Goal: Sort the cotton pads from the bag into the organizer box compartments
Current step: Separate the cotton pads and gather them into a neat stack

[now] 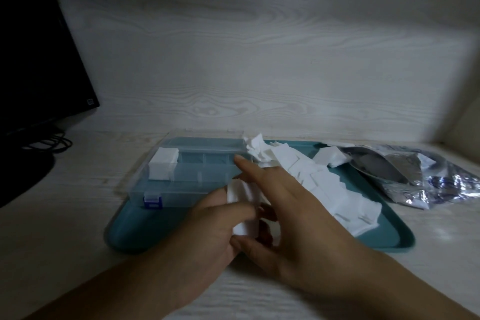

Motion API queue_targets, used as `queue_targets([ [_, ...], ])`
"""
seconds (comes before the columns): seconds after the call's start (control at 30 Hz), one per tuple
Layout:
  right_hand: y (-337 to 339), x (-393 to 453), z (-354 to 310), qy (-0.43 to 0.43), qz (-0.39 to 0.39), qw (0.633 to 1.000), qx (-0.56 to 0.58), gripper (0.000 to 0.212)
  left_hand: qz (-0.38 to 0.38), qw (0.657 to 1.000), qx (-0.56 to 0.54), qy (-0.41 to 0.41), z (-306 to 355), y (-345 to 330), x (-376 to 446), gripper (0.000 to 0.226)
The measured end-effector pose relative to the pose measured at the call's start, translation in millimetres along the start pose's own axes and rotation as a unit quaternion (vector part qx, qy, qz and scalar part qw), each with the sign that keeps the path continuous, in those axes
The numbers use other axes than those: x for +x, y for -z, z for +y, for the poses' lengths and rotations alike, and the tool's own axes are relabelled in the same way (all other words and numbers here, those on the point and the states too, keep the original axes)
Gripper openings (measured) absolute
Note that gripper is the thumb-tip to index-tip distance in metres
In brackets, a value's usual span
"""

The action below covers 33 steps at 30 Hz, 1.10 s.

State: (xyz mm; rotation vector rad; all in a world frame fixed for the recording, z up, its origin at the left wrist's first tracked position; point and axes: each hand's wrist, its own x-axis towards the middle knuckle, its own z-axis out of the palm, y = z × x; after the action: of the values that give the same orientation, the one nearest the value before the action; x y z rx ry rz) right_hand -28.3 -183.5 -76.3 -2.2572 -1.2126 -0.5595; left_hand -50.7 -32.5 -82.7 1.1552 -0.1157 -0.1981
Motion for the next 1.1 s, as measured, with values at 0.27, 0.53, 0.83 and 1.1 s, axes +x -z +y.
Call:
queue_targets([
  [0.27, 20.8, 3.5, 8.7, -0.101, 0.046, 0.989, 0.096, 0.068, 0.098, 0.993, 0.028, -0.054, 13.0, 0.6, 2.5, 0.027],
  [0.53, 39.6, 2.5, 60.7, -0.226, -0.092, 0.969, -0.046, 0.041, 0.148, 0.989, -0.012, -0.002, 19.6, 15.6, 8.5, 0.043],
  [0.83, 0.5, 3.2, 35.3, -0.160, -0.058, 0.985, -0.011, 0.066, 0.130, 0.991, 0.012, 0.002, 13.5, 10.0, 7.1, 0.046],
  [1.1, 20.5, 9.5, 38.1, -0.219, 0.156, 0.959, 0.085, 0.011, 0.118, 0.993, 0.001, -0.016, 10.0, 12.5, 10.7, 0.048],
])
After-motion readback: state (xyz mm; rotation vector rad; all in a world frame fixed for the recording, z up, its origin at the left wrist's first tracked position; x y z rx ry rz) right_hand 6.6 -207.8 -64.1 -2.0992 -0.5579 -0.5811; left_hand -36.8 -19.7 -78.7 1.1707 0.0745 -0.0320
